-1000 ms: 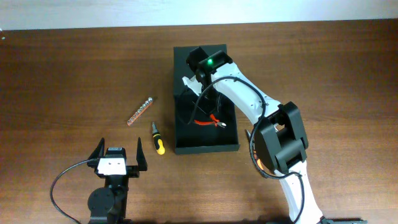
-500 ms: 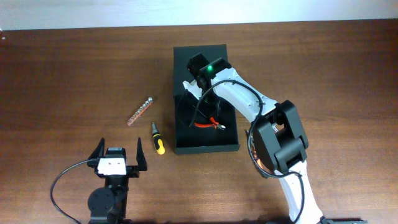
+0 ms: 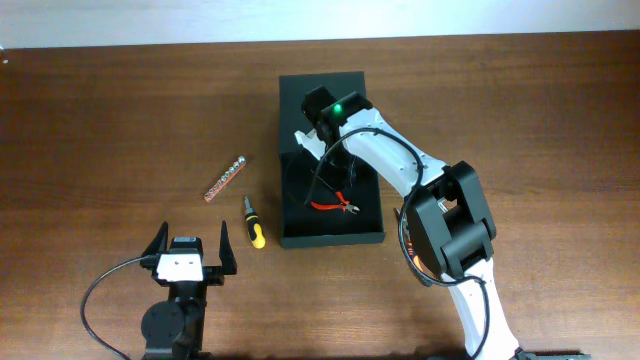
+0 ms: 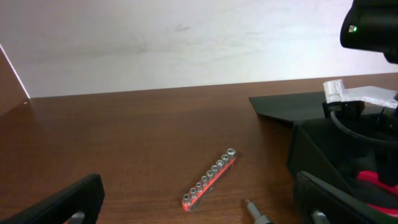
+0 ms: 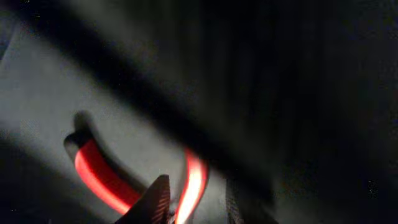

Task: Pack container
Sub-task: 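Carry the cutters left into the black box and release, then move the right gripper back right over the chrome wrench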

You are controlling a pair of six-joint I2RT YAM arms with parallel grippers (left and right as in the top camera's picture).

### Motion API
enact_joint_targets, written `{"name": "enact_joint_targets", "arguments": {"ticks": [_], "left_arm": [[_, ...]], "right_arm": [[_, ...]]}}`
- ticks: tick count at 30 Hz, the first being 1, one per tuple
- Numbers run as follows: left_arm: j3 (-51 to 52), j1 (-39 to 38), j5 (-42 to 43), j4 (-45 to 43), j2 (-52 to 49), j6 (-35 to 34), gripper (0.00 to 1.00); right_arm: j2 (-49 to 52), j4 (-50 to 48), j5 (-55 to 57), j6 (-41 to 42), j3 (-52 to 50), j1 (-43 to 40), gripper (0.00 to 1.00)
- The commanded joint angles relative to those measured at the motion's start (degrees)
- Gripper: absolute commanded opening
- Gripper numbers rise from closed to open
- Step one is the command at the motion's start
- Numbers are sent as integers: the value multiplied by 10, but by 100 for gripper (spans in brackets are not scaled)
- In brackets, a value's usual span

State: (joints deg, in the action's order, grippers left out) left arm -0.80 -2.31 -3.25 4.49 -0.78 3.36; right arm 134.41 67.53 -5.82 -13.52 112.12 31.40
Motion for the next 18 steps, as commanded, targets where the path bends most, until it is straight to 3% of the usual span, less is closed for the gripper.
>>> {"name": "enact_joint_targets", "arguments": {"ticks": [1, 7, 9, 10, 11, 13, 18], "left_arm": [[3, -2, 5, 0, 4, -1, 99], [3, -2, 5, 0, 4, -1, 99], [3, -2, 5, 0, 4, -1, 99], [3, -2, 5, 0, 4, -1, 99], [3, -2, 5, 0, 4, -1, 99], [3, -2, 5, 0, 4, -1, 99], [3, -2, 4, 0, 4, -1, 99]], "right_arm": [[-29, 15, 5, 0, 42, 2, 28], [-47, 74, 5, 0, 139, 2, 29], [-60, 105, 24, 3, 171, 1, 36], [-67, 121, 42, 9, 185, 1, 45], [-75, 137, 64, 20, 197, 0, 65], [-98, 169, 115, 43, 218, -2, 89], [-158, 195, 127, 72, 220, -21, 93]]}}
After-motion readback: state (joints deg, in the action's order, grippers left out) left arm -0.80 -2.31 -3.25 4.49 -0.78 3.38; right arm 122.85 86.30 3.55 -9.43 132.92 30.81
